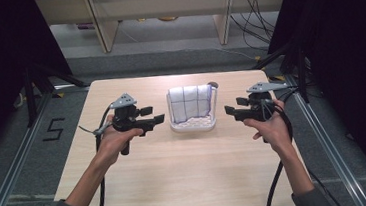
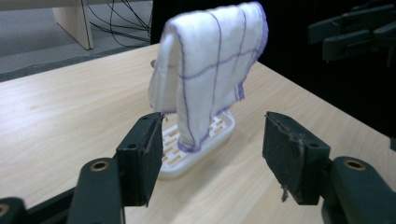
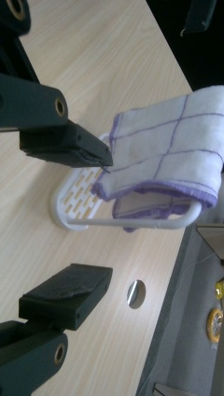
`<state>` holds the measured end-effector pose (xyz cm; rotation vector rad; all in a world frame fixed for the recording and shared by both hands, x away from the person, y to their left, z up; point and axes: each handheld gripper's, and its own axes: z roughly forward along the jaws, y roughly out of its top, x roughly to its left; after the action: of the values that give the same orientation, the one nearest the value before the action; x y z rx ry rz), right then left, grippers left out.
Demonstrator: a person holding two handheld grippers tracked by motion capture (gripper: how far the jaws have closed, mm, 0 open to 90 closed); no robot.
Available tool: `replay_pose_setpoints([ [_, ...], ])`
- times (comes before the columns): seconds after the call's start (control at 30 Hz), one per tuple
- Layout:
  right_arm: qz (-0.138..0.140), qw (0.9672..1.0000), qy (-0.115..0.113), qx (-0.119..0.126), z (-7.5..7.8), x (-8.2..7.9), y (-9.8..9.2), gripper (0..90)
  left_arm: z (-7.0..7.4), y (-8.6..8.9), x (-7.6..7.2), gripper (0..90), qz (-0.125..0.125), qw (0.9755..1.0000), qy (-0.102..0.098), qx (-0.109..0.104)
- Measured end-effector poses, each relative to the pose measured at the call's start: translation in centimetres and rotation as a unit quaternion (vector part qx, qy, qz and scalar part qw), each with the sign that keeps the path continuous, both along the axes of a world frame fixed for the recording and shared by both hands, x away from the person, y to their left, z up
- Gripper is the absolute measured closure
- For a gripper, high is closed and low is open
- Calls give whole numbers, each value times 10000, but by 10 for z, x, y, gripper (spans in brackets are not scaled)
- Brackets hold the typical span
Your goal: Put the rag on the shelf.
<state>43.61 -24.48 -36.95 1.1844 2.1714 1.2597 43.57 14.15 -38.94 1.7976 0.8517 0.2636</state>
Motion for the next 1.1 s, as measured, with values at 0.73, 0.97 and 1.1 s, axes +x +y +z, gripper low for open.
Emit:
replay_pose_setpoints([
  [0.73,389,9990,135,174,-20,-29,17,367,-25,2,-37,286,-188,9998,-10,112],
  [0.97,492,9986,164,87,-26,-35,23,351,-34,5,-46,258,-168,9998,70,51],
  [1.1,484,9985,232,111,-32,-37,26,351,-41,6,-50,253,-228,9996,113,107],
])
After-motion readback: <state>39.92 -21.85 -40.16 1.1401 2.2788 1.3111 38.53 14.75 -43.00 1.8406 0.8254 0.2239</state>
